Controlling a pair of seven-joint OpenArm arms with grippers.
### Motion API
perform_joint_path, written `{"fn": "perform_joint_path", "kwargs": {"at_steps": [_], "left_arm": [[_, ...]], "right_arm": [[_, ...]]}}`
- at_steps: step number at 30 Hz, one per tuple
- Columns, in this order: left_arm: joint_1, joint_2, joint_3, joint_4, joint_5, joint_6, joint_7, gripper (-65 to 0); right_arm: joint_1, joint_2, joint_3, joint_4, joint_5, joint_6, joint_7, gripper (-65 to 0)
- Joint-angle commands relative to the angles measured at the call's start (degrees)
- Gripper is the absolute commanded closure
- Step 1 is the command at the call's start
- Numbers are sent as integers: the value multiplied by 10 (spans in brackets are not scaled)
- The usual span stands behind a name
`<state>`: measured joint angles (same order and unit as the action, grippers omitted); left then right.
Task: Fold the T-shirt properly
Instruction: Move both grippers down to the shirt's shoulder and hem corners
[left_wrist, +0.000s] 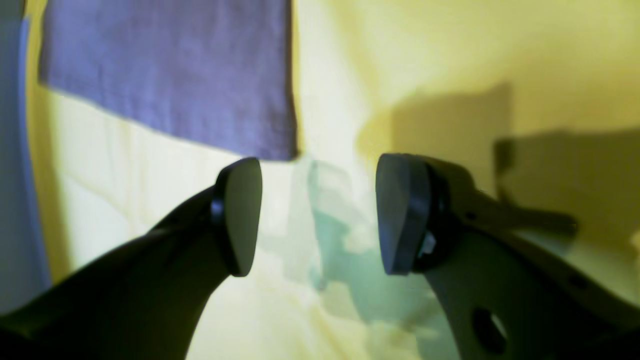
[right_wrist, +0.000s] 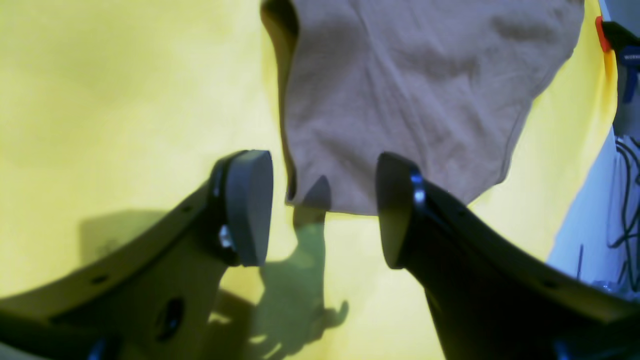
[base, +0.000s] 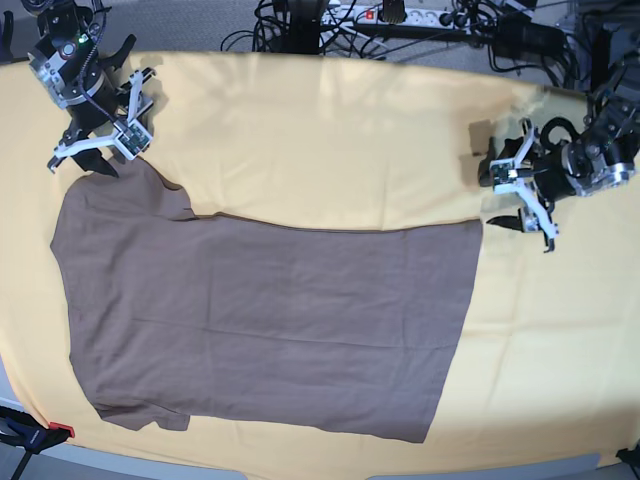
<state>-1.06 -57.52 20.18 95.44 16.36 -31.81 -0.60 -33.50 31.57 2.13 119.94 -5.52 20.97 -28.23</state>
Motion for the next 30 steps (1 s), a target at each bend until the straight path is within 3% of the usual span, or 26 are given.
{"fn": "perform_joint_path", "kwargs": {"at_steps": [1, 3, 9, 11, 14, 16, 23, 27, 30], "left_arm": [[-32, -14, 17, -5, 6, 17, -10, -366], [-80, -9, 73, -29, 19, 35, -10, -366], [-198, 31, 199, -96, 47, 35, -11, -345], [-224, 48, 220, -112, 46, 35, -7, -260], [-241, 68, 230, -118, 45, 29, 17, -66], [-246, 76, 230, -118, 24, 28, 26, 0], [-249, 81, 230, -117, 7, 29, 26, 0], [-249, 78, 230, -117, 7, 29, 26, 0], [-249, 78, 230, -113, 6, 28, 26, 0]], "right_arm": [[-2, 8, 5, 7, -2, -5, 6, -349], [-2, 5, 5, 7, -1, -1, 4, -349], [-1, 5, 5, -10, 28, 20, 0, -350], [-1, 5, 5, -31, 28, 20, 0, -350], [2, 5, 5, -57, 23, 18, 0, -350], [7, 5, 5, -67, 21, 11, 1, -350], [56, 7, 5, -108, 33, 15, 2, -341], [85, 7, 5, -124, 67, 37, 2, -233], [87, 9, 5, -123, 75, 46, 0, 0]]}}
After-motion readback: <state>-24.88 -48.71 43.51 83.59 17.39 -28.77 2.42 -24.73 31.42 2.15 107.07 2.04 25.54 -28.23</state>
